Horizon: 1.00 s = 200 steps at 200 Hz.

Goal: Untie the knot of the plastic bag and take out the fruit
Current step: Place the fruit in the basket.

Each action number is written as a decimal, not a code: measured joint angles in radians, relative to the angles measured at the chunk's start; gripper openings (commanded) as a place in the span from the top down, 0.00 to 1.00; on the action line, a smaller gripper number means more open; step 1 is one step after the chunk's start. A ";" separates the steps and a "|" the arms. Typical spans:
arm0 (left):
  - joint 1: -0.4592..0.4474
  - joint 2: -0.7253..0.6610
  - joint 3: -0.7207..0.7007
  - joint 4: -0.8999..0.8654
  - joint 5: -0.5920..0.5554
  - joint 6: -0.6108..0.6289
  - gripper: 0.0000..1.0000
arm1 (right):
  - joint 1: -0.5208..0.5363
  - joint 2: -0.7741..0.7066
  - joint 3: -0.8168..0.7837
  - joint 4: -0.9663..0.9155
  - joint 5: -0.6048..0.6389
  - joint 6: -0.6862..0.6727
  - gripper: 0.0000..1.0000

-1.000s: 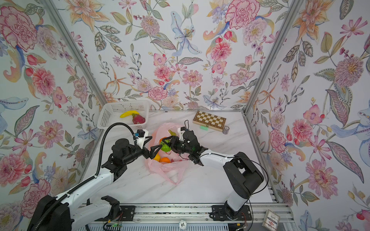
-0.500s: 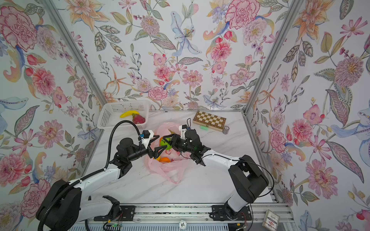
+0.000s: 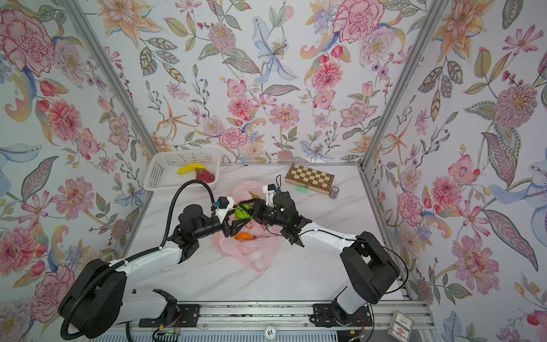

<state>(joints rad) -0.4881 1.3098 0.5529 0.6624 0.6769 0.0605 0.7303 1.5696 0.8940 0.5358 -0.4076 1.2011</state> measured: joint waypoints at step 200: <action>0.040 -0.061 0.365 -0.269 -0.263 -0.080 0.56 | -0.032 -0.426 -0.108 -0.220 0.226 -0.178 0.02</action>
<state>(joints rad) -0.4484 1.2491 0.9184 0.3931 0.4141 -0.0200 0.6979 1.1439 0.7856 0.3157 -0.1818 1.0229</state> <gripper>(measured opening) 0.666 0.984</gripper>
